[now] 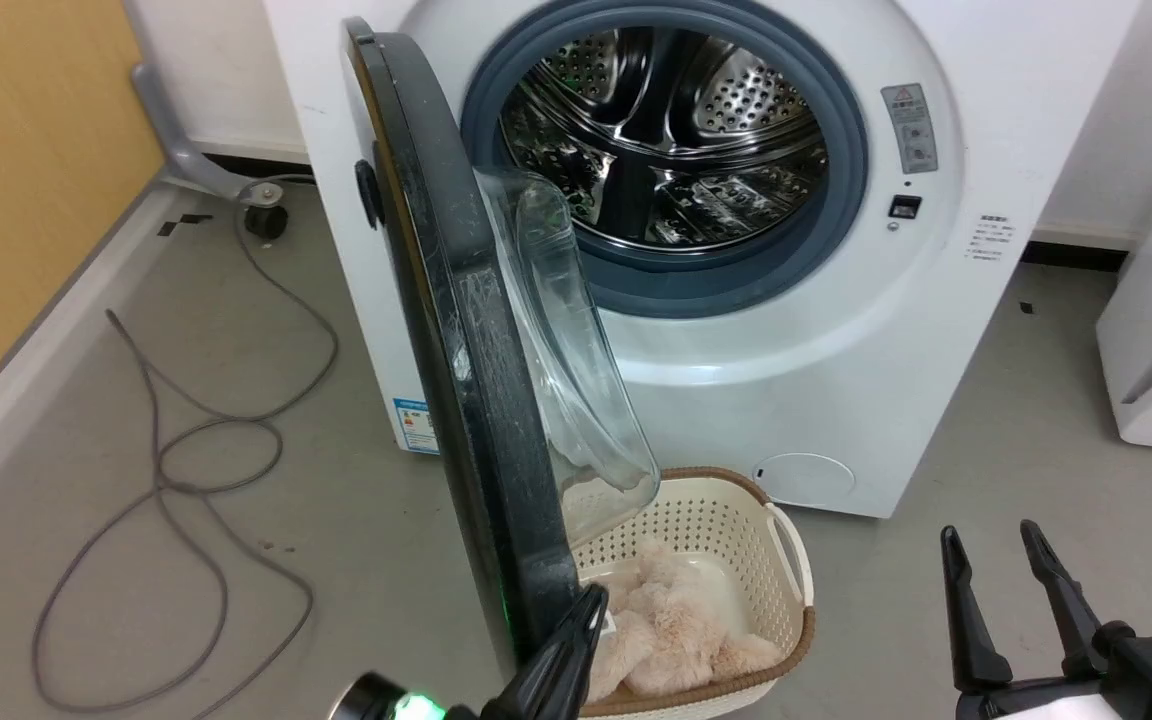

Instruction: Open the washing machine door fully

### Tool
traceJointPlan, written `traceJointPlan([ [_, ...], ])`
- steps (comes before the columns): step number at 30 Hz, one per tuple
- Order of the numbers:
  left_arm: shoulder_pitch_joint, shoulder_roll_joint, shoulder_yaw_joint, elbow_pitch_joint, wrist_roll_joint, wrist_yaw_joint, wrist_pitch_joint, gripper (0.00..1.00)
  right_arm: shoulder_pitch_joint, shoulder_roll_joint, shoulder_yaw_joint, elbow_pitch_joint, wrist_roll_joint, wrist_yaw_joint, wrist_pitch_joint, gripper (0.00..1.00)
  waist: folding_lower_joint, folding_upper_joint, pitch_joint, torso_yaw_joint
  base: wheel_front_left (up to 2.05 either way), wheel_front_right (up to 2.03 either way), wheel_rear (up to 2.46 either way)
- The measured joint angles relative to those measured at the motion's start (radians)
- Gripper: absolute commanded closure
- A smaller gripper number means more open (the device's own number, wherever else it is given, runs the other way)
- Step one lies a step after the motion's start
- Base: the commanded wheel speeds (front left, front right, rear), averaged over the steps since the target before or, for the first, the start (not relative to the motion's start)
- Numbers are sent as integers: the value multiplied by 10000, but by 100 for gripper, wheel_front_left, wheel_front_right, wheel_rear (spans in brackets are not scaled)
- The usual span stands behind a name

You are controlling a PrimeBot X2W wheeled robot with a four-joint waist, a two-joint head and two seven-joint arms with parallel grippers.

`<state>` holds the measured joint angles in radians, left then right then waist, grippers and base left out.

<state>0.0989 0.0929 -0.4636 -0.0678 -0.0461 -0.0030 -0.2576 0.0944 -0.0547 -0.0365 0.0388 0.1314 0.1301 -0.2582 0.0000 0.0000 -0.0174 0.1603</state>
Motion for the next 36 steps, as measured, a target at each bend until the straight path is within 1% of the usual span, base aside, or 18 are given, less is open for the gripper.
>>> traceJointPlan([
  [7, 651, 96, 238, -130, 0, 48, -2, 100, 6, 2, -77, 65, 12, 0, 0, 0, 0, 0, 2, 400, 0, 0, 0],
  [17, 667, 259, 865, -224, 15, 194, 2, 100, 8, 6, -23, 92, 29, 0, 0, 0, 0, 0, -18, 1294, 0, 0, 0],
  [22, 751, 349, 1254, -295, 13, 360, 2, 100, 11, 8, -50, 94, 105, 0, 0, 0, 0, 0, -12, 1766, 0, 0, 0],
  [30, 800, 514, 2297, -209, -194, 514, 2, 100, 7, 10, 19, 105, 105, 0, 0, 0, 0, 0, 75, 2436, 0, 0, 0],
  [36, 311, 487, 3605, 138, -644, 662, 2, 100, -17, 10, 73, 107, 67, 0, 0, 0, 0, 0, 289, 2629, 0, 0, 0],
])
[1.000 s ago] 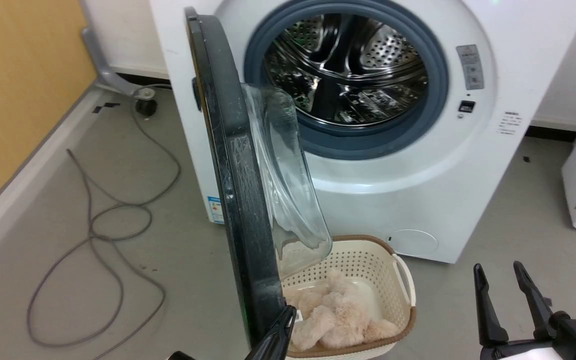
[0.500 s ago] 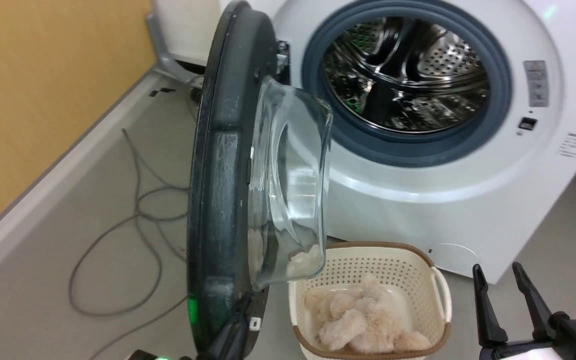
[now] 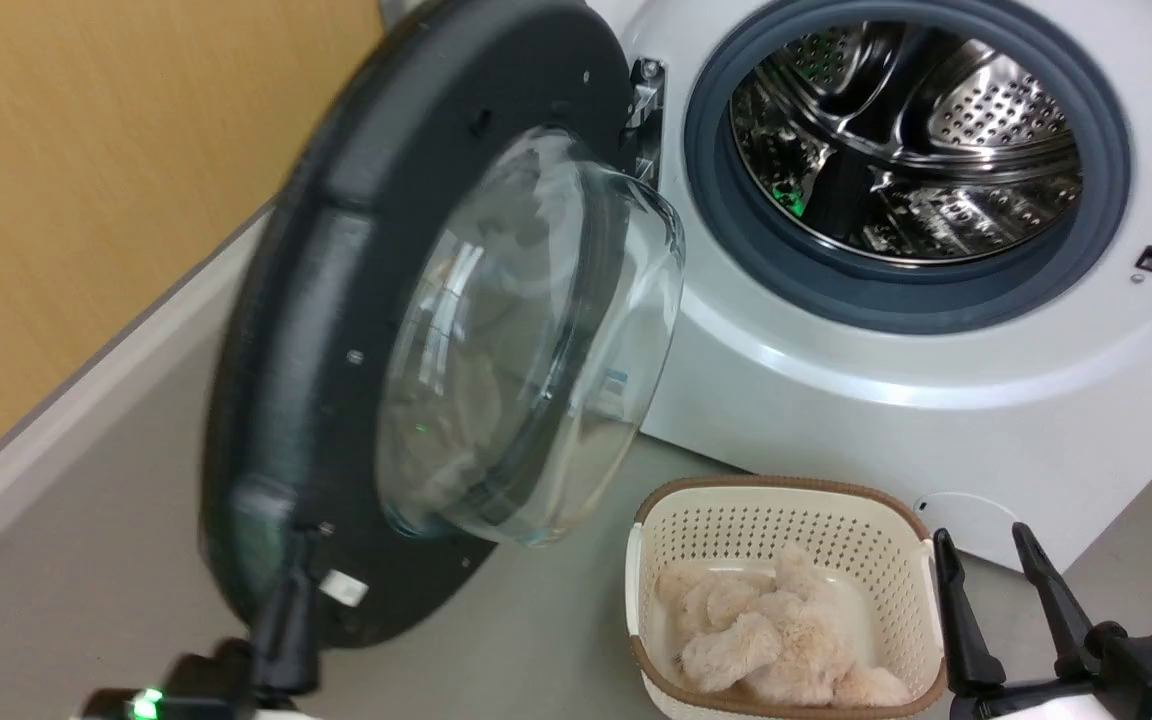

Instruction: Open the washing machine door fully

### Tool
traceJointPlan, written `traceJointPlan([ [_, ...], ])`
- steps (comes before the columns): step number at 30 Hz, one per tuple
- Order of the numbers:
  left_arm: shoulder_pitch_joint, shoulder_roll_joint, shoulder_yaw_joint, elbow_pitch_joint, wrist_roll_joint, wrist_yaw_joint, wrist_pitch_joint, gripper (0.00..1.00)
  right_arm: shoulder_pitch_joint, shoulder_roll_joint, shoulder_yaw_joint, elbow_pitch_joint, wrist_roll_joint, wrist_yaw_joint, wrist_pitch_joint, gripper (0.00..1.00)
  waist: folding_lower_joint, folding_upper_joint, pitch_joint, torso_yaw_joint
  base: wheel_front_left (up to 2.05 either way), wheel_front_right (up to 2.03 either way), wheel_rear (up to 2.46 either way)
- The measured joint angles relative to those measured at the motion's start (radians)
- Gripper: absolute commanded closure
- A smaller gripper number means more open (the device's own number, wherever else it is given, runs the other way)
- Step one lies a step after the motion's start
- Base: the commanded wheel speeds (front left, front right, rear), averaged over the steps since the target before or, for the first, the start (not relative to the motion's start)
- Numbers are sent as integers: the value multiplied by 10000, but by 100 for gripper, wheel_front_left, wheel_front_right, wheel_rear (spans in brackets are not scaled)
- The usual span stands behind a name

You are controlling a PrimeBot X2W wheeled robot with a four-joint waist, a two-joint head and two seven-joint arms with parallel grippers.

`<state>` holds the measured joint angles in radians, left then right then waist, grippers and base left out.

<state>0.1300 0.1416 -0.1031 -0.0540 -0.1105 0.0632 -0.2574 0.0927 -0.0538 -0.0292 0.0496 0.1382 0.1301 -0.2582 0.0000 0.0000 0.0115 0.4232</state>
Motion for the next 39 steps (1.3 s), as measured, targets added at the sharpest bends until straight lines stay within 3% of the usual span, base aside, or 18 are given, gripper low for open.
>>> traceJointPlan([
  [19, -2577, -299, 3007, 1835, -265, 15, 2, 100, -698, 4, -67, 59, -813, 0, 0, 0, 0, 0, 1329, -246, 0, 0, 0],
  [29, -3837, 67, 4479, 2934, -347, -228, 0, 100, -1061, 4, -201, 48, -1200, 0, 0, 0, 1, 0, 2110, -667, 0, 0, 0],
  [39, -4908, 625, 5225, 4383, -336, -485, 0, 100, -1444, 4, -284, -35, -1394, 0, 0, 0, 1, 0, 2544, -964, 0, 0, 0],
])
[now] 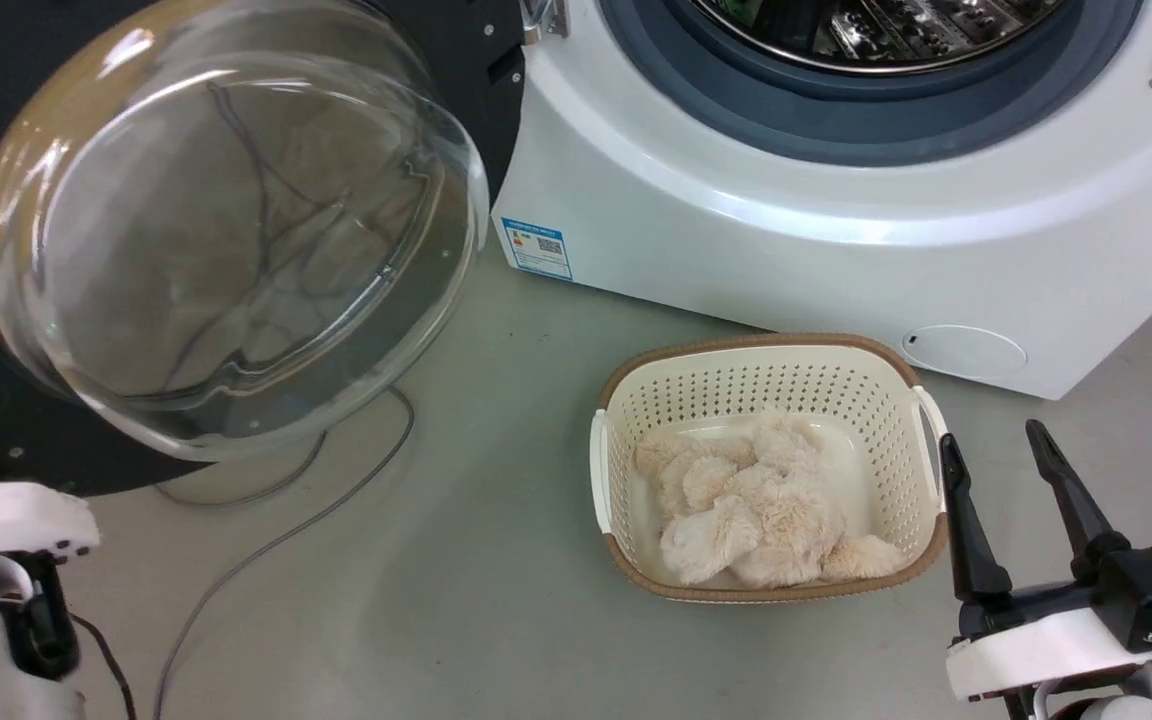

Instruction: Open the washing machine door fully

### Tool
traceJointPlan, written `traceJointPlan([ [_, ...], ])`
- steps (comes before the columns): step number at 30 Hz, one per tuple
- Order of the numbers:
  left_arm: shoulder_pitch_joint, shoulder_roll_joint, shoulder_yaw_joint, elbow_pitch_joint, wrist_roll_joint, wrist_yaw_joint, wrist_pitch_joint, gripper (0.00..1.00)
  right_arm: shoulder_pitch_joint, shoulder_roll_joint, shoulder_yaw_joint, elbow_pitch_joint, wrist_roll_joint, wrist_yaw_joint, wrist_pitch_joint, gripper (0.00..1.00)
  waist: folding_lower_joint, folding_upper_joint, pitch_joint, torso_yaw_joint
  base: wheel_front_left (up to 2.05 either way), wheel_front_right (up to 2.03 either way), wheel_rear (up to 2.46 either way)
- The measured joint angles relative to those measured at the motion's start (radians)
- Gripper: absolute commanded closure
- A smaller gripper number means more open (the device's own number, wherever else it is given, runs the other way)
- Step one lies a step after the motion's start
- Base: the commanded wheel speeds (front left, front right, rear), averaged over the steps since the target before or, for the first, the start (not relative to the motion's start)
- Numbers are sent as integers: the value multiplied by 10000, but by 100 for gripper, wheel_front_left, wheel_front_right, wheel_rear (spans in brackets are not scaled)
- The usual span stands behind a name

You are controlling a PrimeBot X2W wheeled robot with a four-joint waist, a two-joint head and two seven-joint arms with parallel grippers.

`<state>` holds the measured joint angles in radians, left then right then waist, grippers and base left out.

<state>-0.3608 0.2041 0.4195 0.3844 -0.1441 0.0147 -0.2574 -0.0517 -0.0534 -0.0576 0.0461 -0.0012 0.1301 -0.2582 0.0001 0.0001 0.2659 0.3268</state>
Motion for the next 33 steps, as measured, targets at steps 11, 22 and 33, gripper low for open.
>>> traceJointPlan([
  [11, -1155, 792, 437, 1887, -25, -288, 0, 100, -43, 0, -21, -44, -198, 0, 0, 0, -1, 0, 46, -256, 0, 0, 0],
  [22, -1674, 1292, 665, 2763, -27, -506, 0, 100, -54, 0, -71, -13, -238, 0, 0, 0, -1, 0, -224, -442, 0, 0, 0],
  [33, -520, 1095, 717, 1620, 299, -997, 2, 100, 295, 0, -201, 25, 115, 0, 0, 0, -2, 0, -1289, -589, 0, 0, 0],
])
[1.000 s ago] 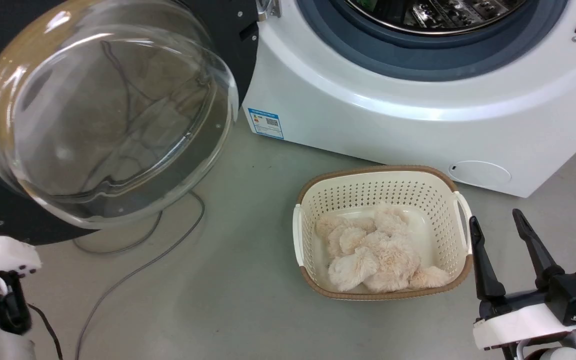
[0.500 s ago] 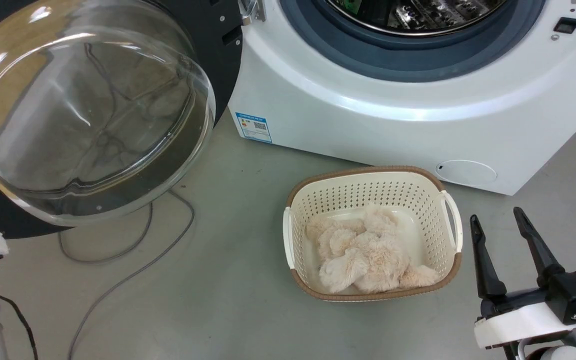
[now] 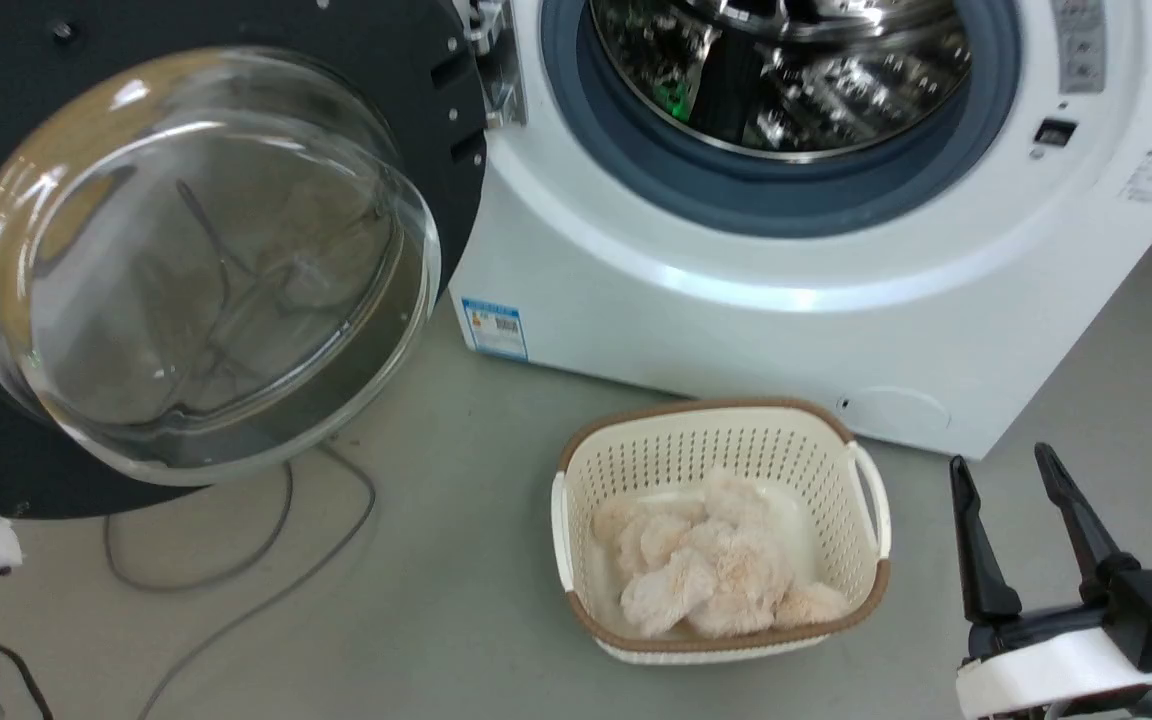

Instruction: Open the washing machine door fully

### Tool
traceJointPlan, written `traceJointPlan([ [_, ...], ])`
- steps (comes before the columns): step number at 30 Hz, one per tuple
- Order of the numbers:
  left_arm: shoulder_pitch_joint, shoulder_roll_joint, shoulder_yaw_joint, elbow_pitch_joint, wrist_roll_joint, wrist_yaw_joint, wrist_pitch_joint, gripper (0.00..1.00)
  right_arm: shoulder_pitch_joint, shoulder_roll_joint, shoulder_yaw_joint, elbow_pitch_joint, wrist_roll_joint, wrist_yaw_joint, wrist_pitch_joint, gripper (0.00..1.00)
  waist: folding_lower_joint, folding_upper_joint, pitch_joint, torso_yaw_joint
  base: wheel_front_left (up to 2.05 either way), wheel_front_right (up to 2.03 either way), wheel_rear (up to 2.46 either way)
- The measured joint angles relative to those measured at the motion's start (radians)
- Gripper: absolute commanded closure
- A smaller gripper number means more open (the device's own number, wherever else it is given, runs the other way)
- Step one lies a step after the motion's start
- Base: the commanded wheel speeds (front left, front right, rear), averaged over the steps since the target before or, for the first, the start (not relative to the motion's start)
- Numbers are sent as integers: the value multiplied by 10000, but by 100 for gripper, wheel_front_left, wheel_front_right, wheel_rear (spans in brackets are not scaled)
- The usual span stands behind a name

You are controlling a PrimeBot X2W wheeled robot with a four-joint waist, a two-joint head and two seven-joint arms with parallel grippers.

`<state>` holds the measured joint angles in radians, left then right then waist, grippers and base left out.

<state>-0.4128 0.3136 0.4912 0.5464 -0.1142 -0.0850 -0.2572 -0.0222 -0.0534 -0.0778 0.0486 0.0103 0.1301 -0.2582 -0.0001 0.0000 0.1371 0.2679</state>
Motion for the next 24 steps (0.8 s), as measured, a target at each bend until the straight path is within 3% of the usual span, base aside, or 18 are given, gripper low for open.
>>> traceJointPlan([
  [8, 985, -614, -378, -1672, 148, -278, -2, 100, 274, 0, 12, -6, 176, 0, 0, 0, 0, 0, -890, -113, 0, 0, 0],
  [21, 2940, -1902, -2109, -4684, 495, -408, -2, 100, 609, 2, -136, -347, 533, 0, 0, 0, -1, 0, -1537, -773, 0, 0, 0],
  [22, 3059, -1962, -2255, -4771, 493, -408, -2, 86, 625, 0, -150, -360, 546, 0, 0, 0, -1, 0, -1557, -836, 0, 0, 0],
  [23, 3178, -2029, -2372, -4859, 493, -410, -2, 29, 647, 2, -150, -374, 558, 0, 0, 0, -1, 0, -1574, -905, 0, 0, 0],
  [24, 3268, -2069, -2476, -4963, 477, -410, -2, 0, 672, 2, -148, -387, 585, 0, 0, 0, -1, 0, -1592, -969, 0, 0, 0],
])
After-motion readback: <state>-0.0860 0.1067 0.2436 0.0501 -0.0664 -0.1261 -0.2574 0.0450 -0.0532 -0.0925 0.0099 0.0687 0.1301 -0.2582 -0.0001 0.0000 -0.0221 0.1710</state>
